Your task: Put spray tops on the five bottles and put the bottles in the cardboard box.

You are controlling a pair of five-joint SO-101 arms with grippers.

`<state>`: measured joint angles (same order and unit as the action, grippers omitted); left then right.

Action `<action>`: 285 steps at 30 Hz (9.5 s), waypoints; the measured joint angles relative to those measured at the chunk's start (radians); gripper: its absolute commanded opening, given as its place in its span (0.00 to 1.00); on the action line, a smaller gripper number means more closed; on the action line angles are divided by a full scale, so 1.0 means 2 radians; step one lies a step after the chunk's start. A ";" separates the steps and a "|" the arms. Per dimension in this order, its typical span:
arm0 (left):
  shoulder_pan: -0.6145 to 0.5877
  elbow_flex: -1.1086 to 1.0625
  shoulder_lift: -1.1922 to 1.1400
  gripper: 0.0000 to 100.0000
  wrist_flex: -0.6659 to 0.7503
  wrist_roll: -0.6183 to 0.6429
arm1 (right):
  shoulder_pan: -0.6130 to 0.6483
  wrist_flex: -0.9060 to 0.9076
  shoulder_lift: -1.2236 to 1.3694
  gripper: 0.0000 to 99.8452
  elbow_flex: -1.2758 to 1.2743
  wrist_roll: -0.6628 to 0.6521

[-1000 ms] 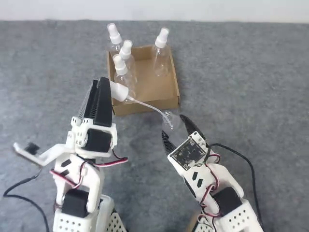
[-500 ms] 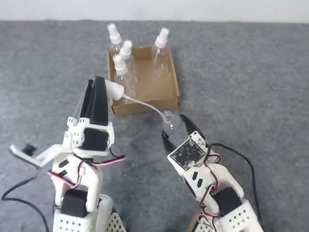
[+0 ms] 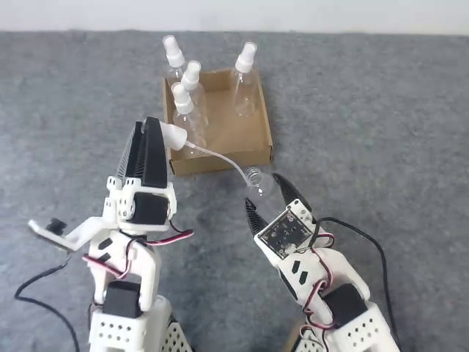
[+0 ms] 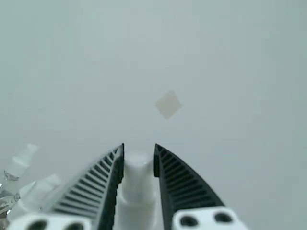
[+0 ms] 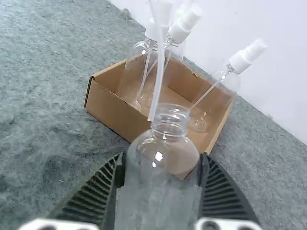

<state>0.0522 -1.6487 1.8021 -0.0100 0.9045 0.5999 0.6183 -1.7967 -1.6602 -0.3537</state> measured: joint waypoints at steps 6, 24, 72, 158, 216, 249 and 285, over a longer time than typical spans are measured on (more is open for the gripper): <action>0.001 0.000 0.000 0.01 0.004 0.000 | 0.022 0.000 0.000 0.11 0.000 -0.002; -0.060 0.002 0.000 0.01 0.004 0.019 | 0.024 0.000 0.000 0.11 0.000 -0.002; 0.017 0.018 0.000 0.01 -0.089 -0.012 | 0.024 0.000 0.000 0.11 0.000 -0.002; 0.069 0.030 0.000 0.01 -0.222 -0.055 | 0.095 -0.077 0.002 0.11 0.000 -0.002; 0.211 0.058 -0.001 0.13 -0.367 -0.194 | 0.029 -0.074 0.001 0.11 0.000 -0.002; 0.037 0.056 0.000 0.13 -0.282 -0.193 | 0.054 -0.059 0.001 0.03 0.000 -0.003; 0.134 0.117 0.002 0.13 -0.396 -0.216 | 0.058 -0.055 0.002 0.03 -0.001 -0.004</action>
<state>0.3207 -1.4139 1.8052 -0.8017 0.4718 0.7150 0.5079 -1.7921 -1.6617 -0.3613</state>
